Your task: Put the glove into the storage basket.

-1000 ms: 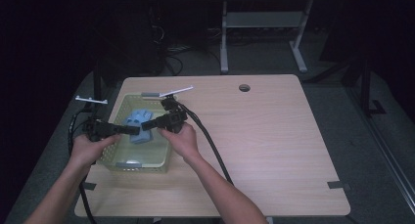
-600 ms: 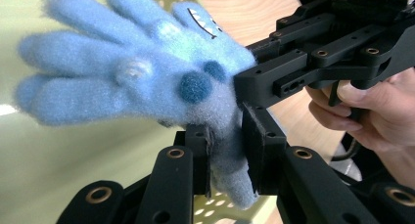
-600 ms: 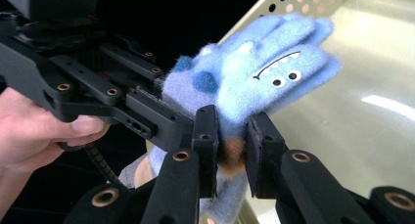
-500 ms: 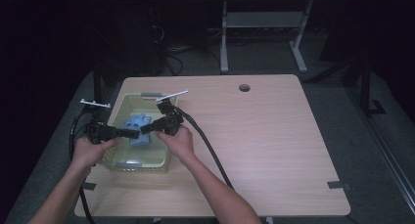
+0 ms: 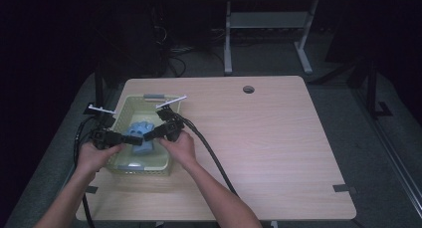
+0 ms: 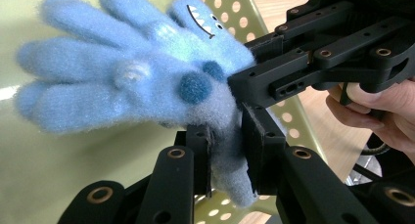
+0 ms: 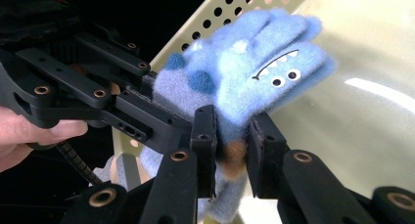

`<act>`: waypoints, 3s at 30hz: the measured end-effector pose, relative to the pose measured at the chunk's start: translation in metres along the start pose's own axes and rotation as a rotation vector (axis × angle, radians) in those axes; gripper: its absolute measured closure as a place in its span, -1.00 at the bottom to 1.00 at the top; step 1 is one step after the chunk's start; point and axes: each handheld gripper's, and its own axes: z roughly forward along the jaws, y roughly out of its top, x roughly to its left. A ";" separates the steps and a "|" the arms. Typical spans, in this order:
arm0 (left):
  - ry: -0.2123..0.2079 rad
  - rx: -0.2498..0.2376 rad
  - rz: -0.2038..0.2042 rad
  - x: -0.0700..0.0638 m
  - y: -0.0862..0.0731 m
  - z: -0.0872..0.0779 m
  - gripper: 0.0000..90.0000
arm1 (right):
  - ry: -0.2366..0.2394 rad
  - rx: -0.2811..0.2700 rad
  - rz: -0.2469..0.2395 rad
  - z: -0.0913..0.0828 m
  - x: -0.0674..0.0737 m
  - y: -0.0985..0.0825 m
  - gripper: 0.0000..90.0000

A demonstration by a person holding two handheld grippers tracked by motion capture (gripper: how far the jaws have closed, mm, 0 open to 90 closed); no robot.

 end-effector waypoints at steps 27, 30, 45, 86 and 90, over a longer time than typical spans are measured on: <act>0.153 0.129 0.061 -0.002 -0.005 0.033 0.67 | -0.072 0.023 -0.021 -0.008 -0.005 -0.004 0.59; 0.180 0.157 0.065 -0.001 -0.005 0.038 0.68 | -0.070 0.017 -0.027 -0.011 -0.004 -0.004 0.59; 0.273 0.197 0.056 0.001 0.002 0.033 0.33 | -0.065 0.002 -0.033 -0.022 -0.001 -0.004 0.58; 0.128 0.110 0.038 0.009 0.022 0.035 0.86 | -0.076 -0.048 -0.048 -0.048 -0.004 -0.009 0.57; 0.166 0.176 0.041 0.010 0.021 0.046 0.85 | -0.076 -0.045 -0.046 -0.049 -0.004 -0.011 0.57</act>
